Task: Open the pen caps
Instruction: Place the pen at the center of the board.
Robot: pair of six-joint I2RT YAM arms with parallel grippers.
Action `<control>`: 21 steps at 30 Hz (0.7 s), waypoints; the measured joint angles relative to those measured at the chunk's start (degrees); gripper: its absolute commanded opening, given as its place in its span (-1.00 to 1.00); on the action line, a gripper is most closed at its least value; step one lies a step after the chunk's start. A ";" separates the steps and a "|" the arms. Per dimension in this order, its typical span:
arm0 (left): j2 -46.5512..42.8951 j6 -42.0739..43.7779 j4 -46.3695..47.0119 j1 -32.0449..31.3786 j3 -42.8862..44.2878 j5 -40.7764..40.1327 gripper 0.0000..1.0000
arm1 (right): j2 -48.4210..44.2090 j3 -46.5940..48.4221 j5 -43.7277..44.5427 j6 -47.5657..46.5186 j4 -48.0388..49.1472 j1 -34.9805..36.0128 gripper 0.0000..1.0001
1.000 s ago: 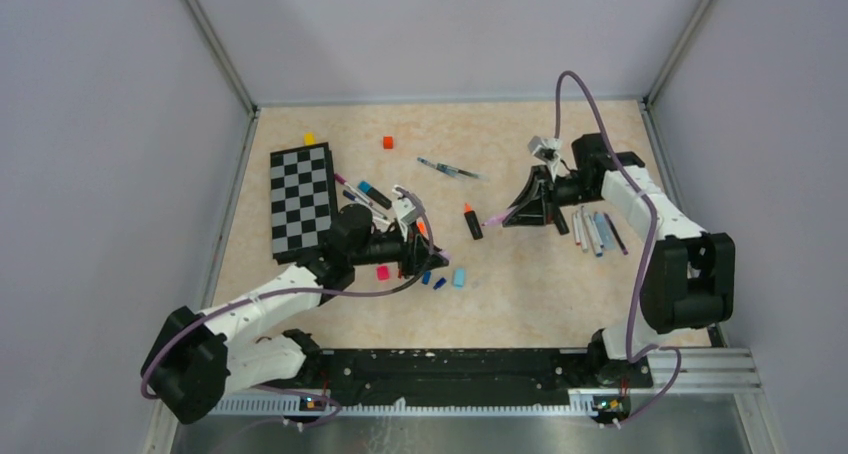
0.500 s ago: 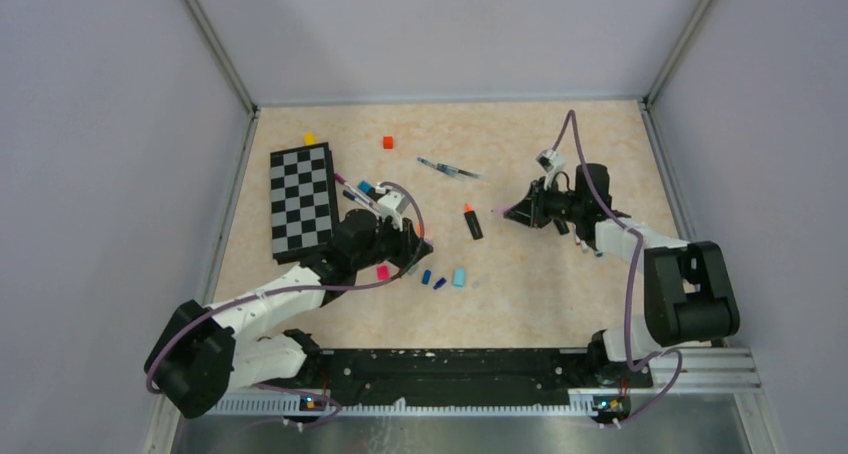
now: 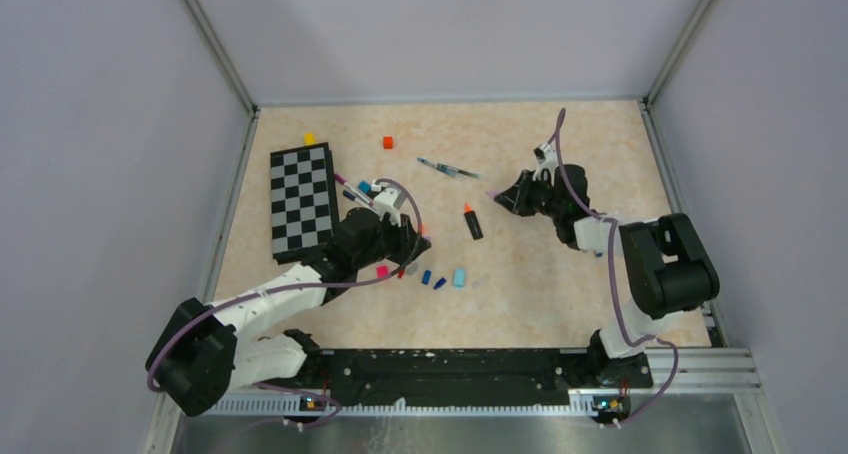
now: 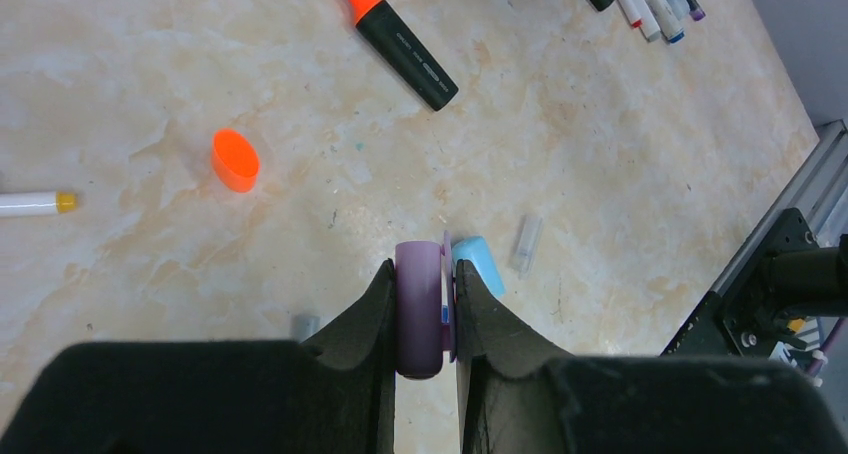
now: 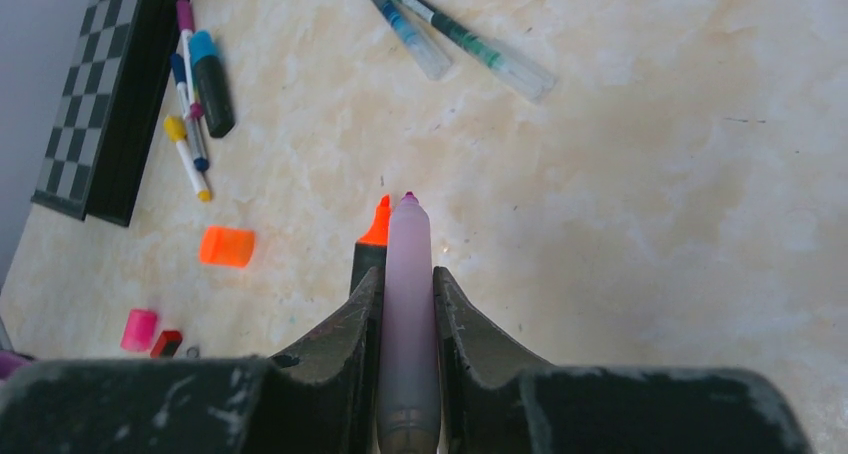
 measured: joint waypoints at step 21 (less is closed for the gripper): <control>-1.07 -0.33 -0.09 0.02 0.00 -0.50 -1.00 | 10.08 5.90 -2.86 4.28 -2.75 0.11 -0.30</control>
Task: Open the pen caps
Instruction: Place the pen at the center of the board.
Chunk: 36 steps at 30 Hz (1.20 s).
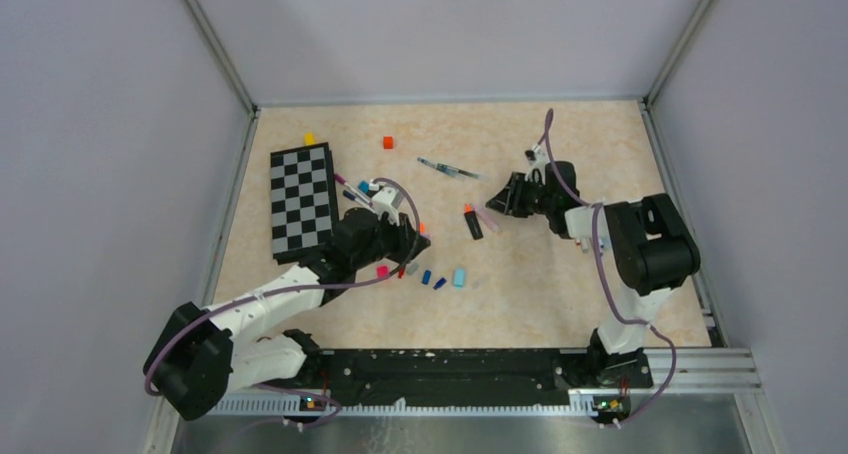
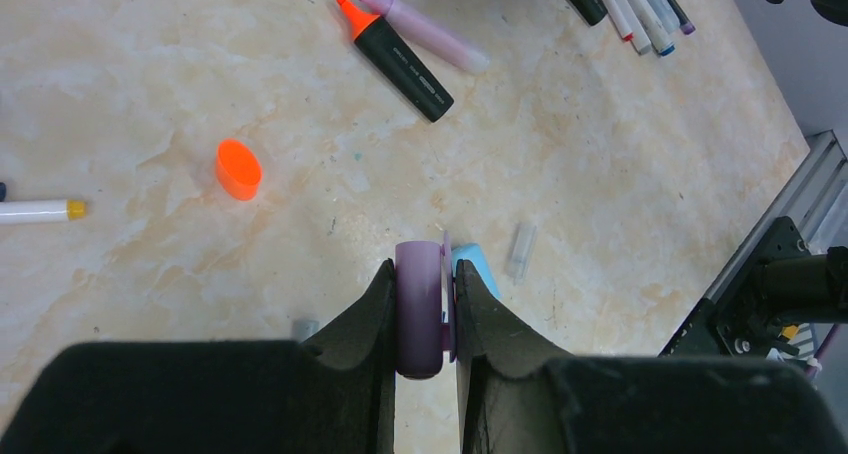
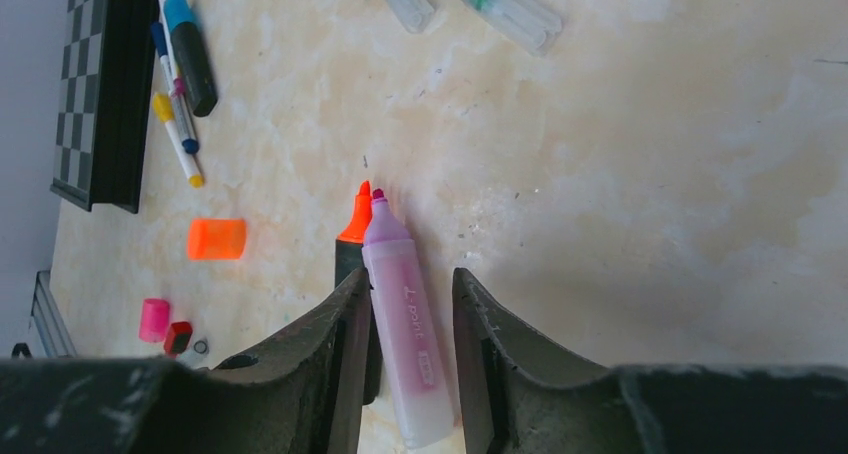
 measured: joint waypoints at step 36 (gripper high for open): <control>40.04 6.95 -22.12 -5.79 34.45 -22.18 -0.48 | -24.90 11.58 -30.32 -49.42 -44.54 -8.76 -0.17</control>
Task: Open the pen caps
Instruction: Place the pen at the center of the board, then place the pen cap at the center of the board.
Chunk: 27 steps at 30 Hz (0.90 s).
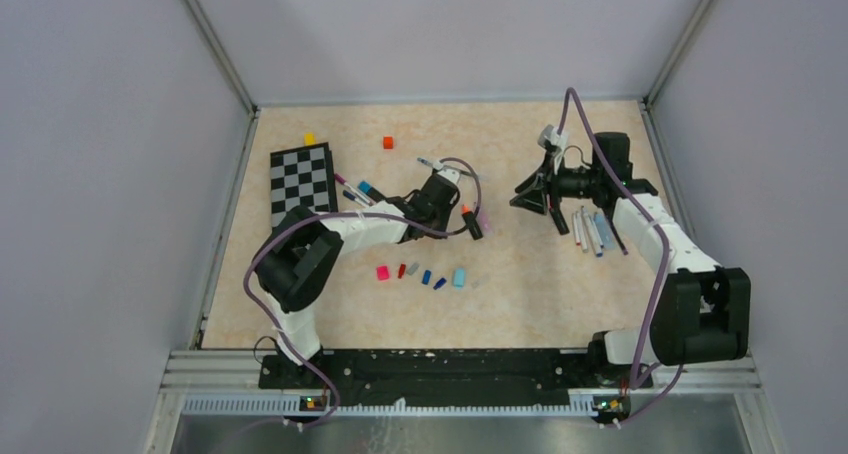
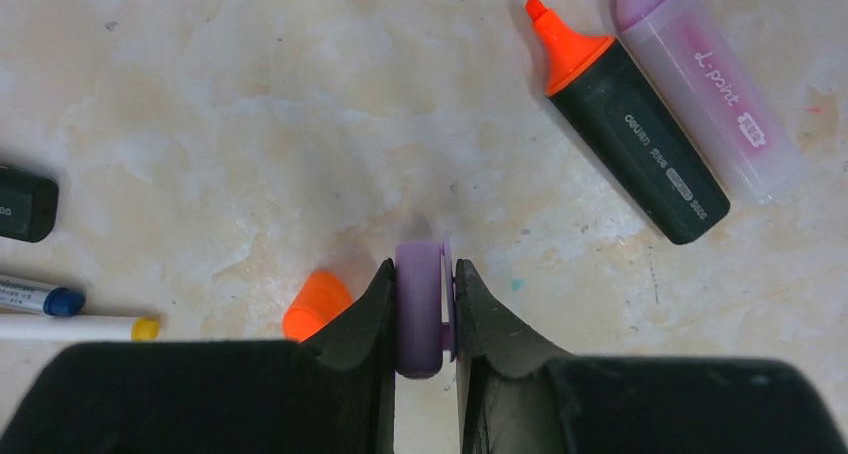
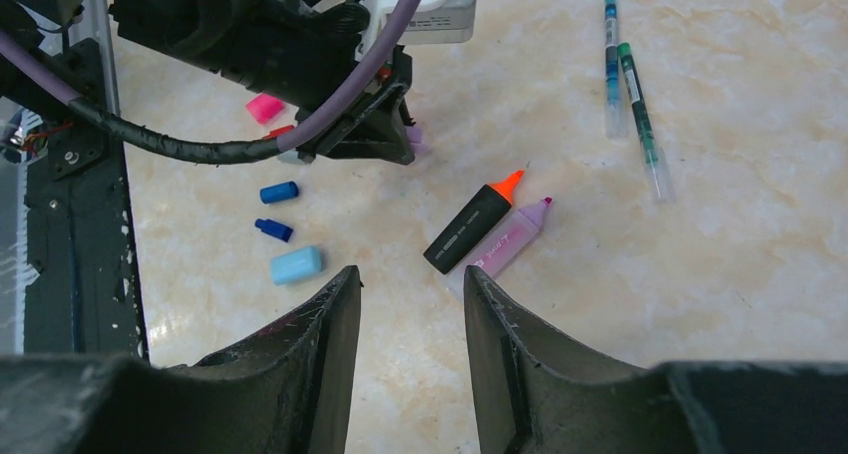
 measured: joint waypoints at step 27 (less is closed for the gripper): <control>-19.87 4.00 8.26 0.13 -9.22 -4.55 0.96 | 1.40 0.00 -2.03 -2.58 -3.32 0.00 -0.17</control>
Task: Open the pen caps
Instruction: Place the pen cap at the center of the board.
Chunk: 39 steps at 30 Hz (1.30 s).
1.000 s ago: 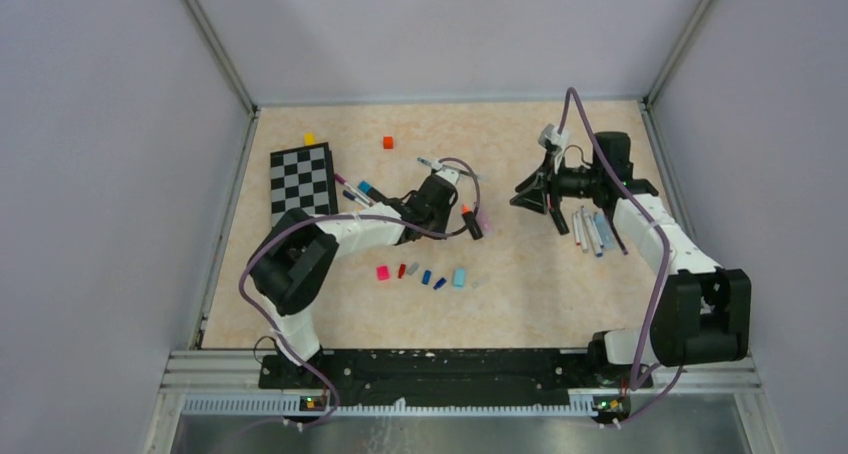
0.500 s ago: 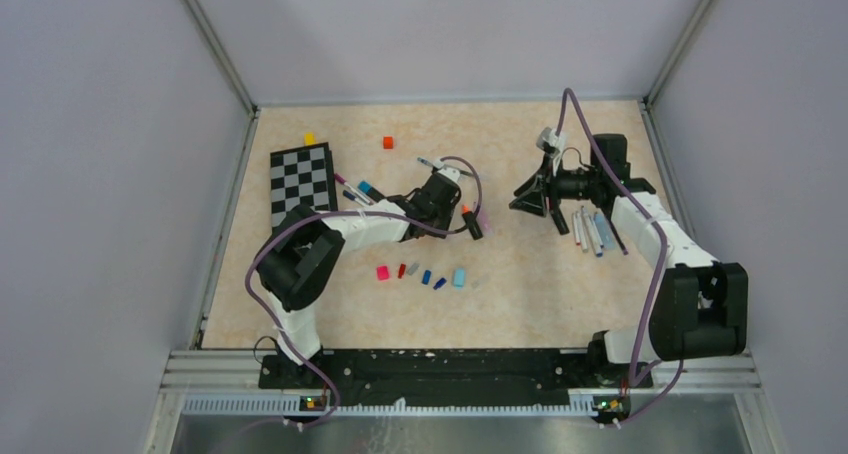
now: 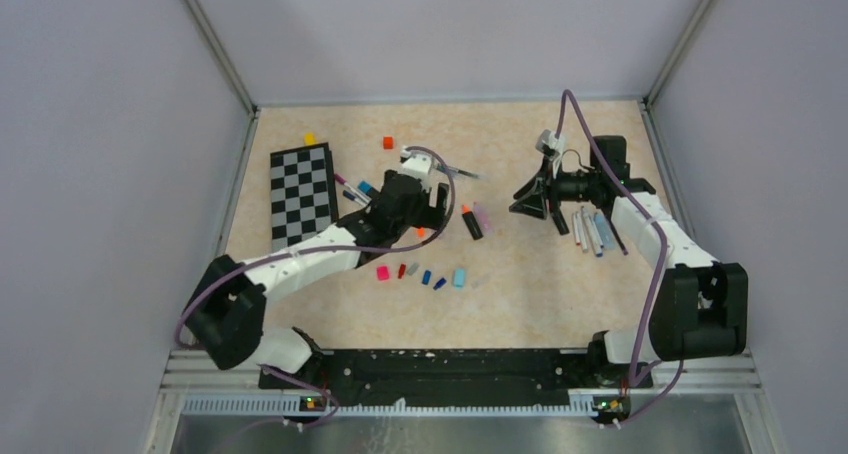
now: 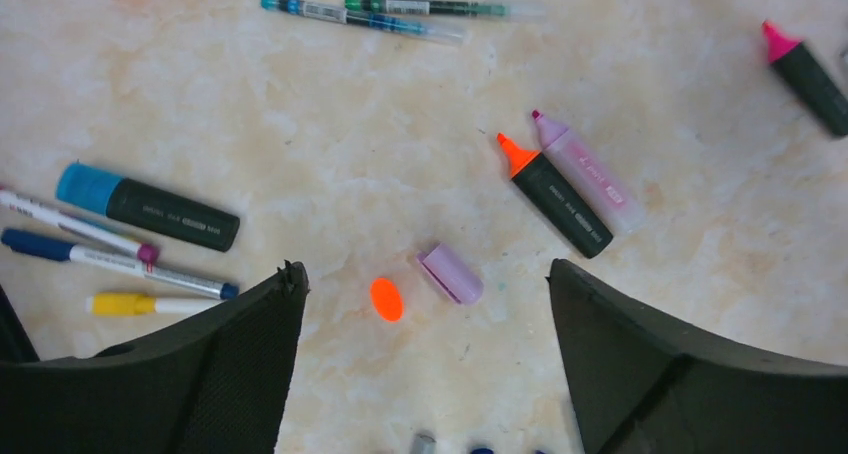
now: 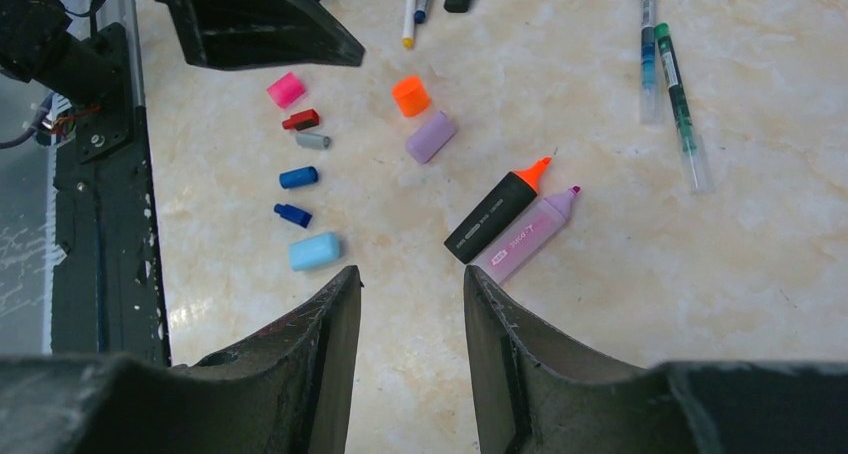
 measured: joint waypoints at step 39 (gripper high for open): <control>20.48 -38.56 -32.09 13.97 15.17 -11.80 0.23 | 1.22 0.13 0.00 -2.03 -2.29 0.00 -0.18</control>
